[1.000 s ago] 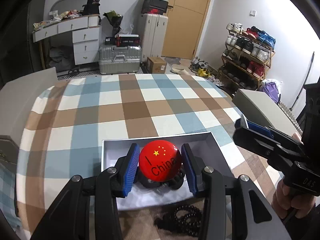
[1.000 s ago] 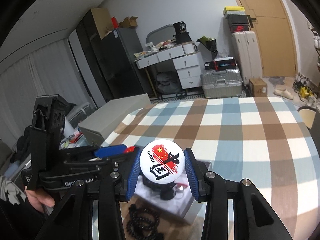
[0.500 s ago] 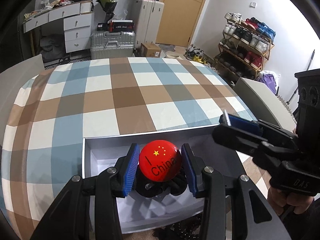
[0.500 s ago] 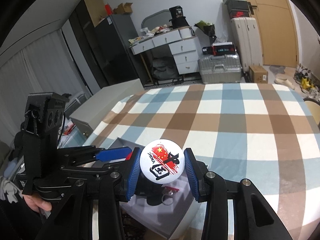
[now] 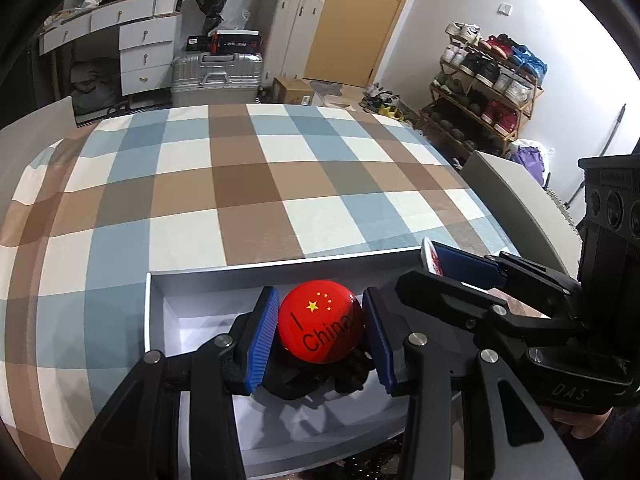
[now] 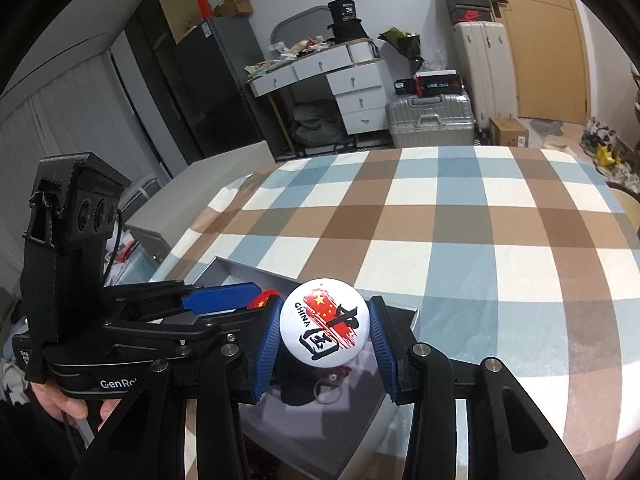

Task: Organize jewelry
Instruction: 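Carry the red badge with the left tool while the right tool carries the white badge into the box, then open both tools to drop the badges in the box and lift away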

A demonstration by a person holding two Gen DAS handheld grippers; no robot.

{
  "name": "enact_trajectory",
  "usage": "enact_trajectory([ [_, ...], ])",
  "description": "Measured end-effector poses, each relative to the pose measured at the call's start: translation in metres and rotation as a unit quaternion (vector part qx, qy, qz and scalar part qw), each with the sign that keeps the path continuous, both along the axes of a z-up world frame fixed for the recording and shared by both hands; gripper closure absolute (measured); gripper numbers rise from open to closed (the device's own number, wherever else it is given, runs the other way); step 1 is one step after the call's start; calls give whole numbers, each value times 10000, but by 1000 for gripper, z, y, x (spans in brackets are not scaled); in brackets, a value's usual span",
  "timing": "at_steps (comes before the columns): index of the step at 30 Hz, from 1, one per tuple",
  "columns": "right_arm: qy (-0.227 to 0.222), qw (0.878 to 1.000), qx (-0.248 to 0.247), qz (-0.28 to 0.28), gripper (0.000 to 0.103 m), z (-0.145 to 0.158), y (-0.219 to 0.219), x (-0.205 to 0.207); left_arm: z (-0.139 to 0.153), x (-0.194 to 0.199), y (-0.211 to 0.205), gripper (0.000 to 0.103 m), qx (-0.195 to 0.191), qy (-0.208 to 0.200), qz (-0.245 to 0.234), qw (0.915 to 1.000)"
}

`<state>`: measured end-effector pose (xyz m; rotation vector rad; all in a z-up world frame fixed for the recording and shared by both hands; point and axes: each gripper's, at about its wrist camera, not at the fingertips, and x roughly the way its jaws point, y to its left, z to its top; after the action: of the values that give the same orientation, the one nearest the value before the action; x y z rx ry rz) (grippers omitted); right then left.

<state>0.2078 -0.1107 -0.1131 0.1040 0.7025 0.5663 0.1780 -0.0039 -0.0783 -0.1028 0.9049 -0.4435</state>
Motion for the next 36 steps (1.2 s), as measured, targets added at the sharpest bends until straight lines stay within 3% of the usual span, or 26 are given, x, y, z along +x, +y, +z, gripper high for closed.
enact_trajectory([
  [9, -278, 9995, 84, -151, 60, 11, -6, -11, 4, -4, 0, 64, 101, -140, 39, 9998],
  [12, -333, 9990, 135, -254, 59, 15, -11, -17, 6, -8, -2, 40, 194, -220, 26, 9996],
  [13, -336, 9990, 152, -269, 58, 16, -12, -18, 8, -11, -3, 38, 198, -276, 35, 9994],
  [18, -496, 9976, 192, -438, 46, 23, -19, -34, 15, -17, -1, 38, 242, -411, 154, 9987],
  [22, -697, 9958, -38, -594, 45, 25, -17, -50, 25, -27, 7, 38, 189, -555, 380, 9976],
  [30, -703, 9950, 38, -703, 30, 24, -18, -78, 33, -51, 12, 37, 367, -956, 678, 9924],
  [34, -644, 9948, 93, -778, 27, 19, -19, -95, 33, -62, 14, 37, 403, -1059, 854, 9899],
  [36, -652, 9947, -1, -790, 25, 15, -18, -103, 32, -65, 19, 31, 385, -1051, 964, 9890],
])
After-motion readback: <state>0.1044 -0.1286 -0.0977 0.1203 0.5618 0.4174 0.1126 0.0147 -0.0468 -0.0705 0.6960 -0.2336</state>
